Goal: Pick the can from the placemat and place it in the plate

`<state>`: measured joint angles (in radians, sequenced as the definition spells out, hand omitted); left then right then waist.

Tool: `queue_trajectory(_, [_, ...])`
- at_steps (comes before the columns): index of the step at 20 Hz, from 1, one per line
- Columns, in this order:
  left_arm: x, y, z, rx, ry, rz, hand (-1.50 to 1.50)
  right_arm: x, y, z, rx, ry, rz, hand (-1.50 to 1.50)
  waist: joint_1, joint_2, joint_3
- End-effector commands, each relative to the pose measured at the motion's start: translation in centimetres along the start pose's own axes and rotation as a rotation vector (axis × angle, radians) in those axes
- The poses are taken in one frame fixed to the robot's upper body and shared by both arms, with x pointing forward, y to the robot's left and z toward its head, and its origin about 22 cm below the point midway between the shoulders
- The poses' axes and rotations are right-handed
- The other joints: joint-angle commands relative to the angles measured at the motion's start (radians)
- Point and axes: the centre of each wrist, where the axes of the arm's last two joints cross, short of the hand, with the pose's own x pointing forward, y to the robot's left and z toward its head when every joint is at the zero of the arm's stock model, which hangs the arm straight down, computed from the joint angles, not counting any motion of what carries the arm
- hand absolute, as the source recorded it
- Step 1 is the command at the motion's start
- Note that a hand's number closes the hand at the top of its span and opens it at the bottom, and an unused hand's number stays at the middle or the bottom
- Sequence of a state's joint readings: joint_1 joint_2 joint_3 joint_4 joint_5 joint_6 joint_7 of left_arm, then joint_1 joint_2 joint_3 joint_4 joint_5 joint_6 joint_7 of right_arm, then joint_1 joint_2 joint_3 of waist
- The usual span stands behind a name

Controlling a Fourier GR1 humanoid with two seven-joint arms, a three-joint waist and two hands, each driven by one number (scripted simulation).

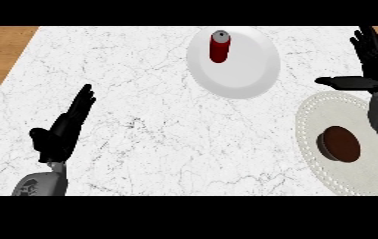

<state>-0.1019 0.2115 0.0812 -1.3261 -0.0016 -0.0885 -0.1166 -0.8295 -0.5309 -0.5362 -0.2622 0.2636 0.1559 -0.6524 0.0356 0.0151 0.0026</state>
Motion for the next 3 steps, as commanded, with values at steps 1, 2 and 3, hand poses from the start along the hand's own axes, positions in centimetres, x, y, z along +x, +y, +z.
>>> queue_trajectory(1, [-0.8, -0.7, 0.6, -0.007, -0.001, 0.011, 0.00, 0.2, -2.2, 0.4, 0.013, -0.006, 0.013, -1.50, -0.001, -0.002, 0.000])
queue_trajectory(2, [1.2, 0.4, -0.9, -0.003, -0.020, 0.007, 0.00, -1.3, -2.8, 2.1, 0.005, 0.000, 0.035, -1.50, 0.004, 0.003, 0.001])
queue_trajectory(3, [0.6, 0.6, 0.2, -0.004, -0.005, -0.003, 0.00, -2.5, -1.5, 2.9, -0.017, -0.032, 0.026, -1.50, 0.007, 0.002, 0.001])
